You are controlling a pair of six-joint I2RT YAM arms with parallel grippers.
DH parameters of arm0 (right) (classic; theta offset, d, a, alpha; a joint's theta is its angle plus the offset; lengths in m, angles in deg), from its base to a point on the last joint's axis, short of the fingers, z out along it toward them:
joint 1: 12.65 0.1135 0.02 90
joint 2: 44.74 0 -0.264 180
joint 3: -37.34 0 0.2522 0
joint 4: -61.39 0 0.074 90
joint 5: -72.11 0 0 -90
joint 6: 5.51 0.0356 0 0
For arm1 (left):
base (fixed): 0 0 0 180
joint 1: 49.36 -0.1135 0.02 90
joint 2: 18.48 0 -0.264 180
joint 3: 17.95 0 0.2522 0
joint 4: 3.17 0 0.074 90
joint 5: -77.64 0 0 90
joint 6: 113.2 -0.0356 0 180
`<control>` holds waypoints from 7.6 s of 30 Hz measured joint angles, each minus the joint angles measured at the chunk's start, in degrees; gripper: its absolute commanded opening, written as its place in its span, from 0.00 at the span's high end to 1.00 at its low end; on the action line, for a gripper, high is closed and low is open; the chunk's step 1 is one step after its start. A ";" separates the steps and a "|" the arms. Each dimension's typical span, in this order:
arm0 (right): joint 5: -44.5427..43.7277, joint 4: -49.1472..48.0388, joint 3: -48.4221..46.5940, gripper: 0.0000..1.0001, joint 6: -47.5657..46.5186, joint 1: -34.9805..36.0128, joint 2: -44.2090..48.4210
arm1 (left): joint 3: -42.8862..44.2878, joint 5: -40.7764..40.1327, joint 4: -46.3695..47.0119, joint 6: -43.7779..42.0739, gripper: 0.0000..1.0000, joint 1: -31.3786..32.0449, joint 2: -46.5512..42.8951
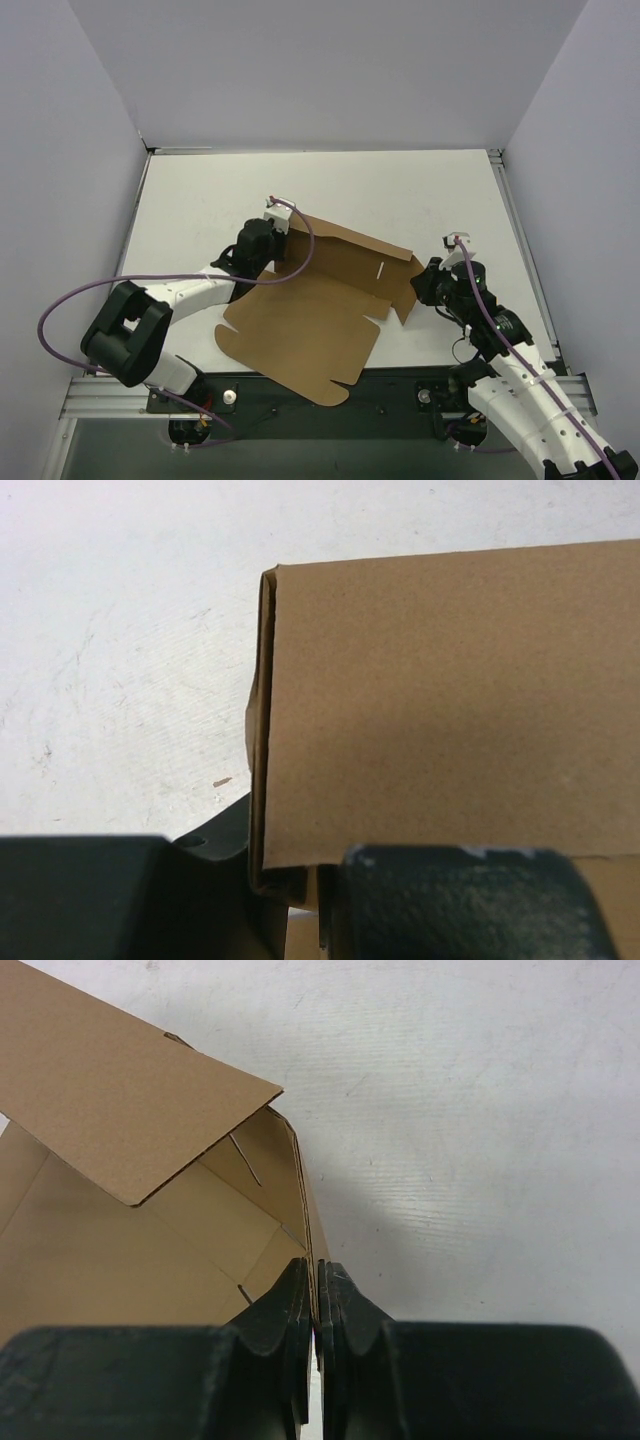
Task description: Fold the paper box
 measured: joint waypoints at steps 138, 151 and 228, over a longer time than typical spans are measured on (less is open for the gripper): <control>6.80 -2.64 -24.63 0.23 14.25 -0.28 -36.87 | -15.37 -45.16 9.16 7.91 1.00 24.81 -7.32; 16.41 -7.43 -24.61 0.25 17.53 0.28 -39.28 | -15.80 -46.21 12.00 8.00 1.00 27.26 -5.92; -5.86 -2.43 -4.68 0.32 21.44 13.77 -14.38 | -8.96 -28.81 -8.31 16.44 1.00 14.64 -11.65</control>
